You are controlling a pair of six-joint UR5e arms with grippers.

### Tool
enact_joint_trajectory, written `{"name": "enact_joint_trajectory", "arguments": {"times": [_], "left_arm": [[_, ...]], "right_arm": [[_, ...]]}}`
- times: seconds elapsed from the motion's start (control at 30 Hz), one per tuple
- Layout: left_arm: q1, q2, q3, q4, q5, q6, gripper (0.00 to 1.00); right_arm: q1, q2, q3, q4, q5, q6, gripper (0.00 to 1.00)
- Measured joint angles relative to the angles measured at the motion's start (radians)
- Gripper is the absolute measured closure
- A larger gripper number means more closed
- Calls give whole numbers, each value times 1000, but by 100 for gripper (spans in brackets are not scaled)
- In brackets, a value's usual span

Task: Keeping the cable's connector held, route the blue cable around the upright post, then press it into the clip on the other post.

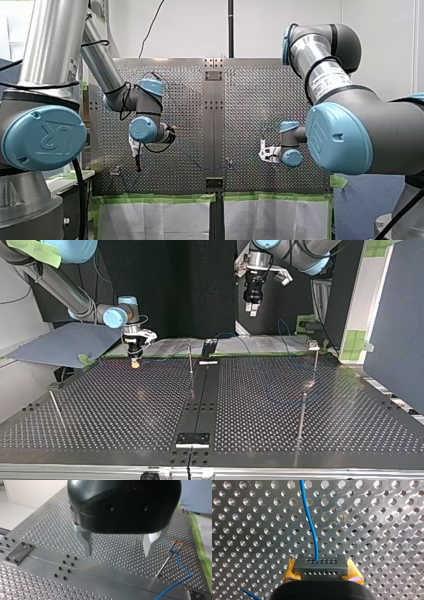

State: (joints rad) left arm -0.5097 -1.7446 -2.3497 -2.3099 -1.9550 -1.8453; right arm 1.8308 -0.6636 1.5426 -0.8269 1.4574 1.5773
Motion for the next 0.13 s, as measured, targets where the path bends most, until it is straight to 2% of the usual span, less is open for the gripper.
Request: {"name": "enact_joint_trajectory", "arguments": {"times": [0.13], "left_arm": [[0,0,0,0,0,0,0]], "right_arm": [[0,0,0,0,0,0,100]]}}
